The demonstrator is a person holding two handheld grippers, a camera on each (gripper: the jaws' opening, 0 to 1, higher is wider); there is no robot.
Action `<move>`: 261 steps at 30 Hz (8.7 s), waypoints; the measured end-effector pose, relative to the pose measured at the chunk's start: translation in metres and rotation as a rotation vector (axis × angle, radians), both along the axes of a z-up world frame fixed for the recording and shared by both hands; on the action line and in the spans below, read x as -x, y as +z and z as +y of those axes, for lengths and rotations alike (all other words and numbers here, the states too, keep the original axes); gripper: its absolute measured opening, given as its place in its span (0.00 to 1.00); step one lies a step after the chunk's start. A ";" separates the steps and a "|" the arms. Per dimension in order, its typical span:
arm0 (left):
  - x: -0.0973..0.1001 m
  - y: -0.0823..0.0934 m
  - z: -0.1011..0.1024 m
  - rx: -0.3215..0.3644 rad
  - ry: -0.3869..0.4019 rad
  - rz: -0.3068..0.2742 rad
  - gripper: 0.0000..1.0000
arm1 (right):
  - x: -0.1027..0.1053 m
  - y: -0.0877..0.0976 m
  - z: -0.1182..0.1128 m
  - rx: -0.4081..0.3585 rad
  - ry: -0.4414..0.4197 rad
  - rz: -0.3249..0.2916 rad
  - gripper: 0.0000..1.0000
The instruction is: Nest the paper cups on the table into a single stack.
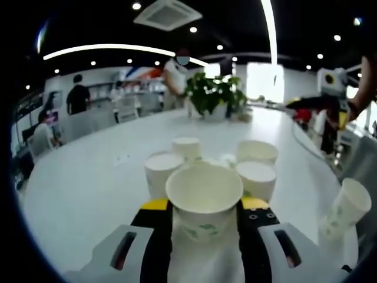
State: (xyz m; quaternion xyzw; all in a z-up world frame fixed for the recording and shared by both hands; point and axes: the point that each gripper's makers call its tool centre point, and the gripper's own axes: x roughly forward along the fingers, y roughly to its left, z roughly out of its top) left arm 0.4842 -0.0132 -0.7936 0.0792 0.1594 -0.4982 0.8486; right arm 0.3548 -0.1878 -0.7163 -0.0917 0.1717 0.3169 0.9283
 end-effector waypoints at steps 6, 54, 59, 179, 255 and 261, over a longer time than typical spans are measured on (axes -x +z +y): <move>0.001 0.001 0.001 0.000 0.005 0.010 0.41 | 0.000 0.000 0.001 0.002 0.006 -0.001 0.94; 0.025 0.064 0.017 0.056 0.033 -0.034 0.41 | 0.013 0.029 0.013 -0.016 0.021 -0.060 0.94; 0.030 0.083 0.018 0.090 0.059 -0.054 0.41 | 0.017 0.032 0.012 -0.018 0.022 -0.067 0.94; 0.178 0.141 -0.060 0.224 -0.209 -0.049 0.40 | 0.047 0.022 0.010 -0.029 0.005 -0.066 0.92; 0.208 0.059 -0.041 0.115 -0.210 0.072 0.42 | 0.059 0.014 0.006 -0.003 0.004 -0.035 0.91; 0.208 0.054 -0.041 0.102 -0.213 0.073 0.43 | 0.059 0.013 0.004 -0.003 0.001 -0.031 0.91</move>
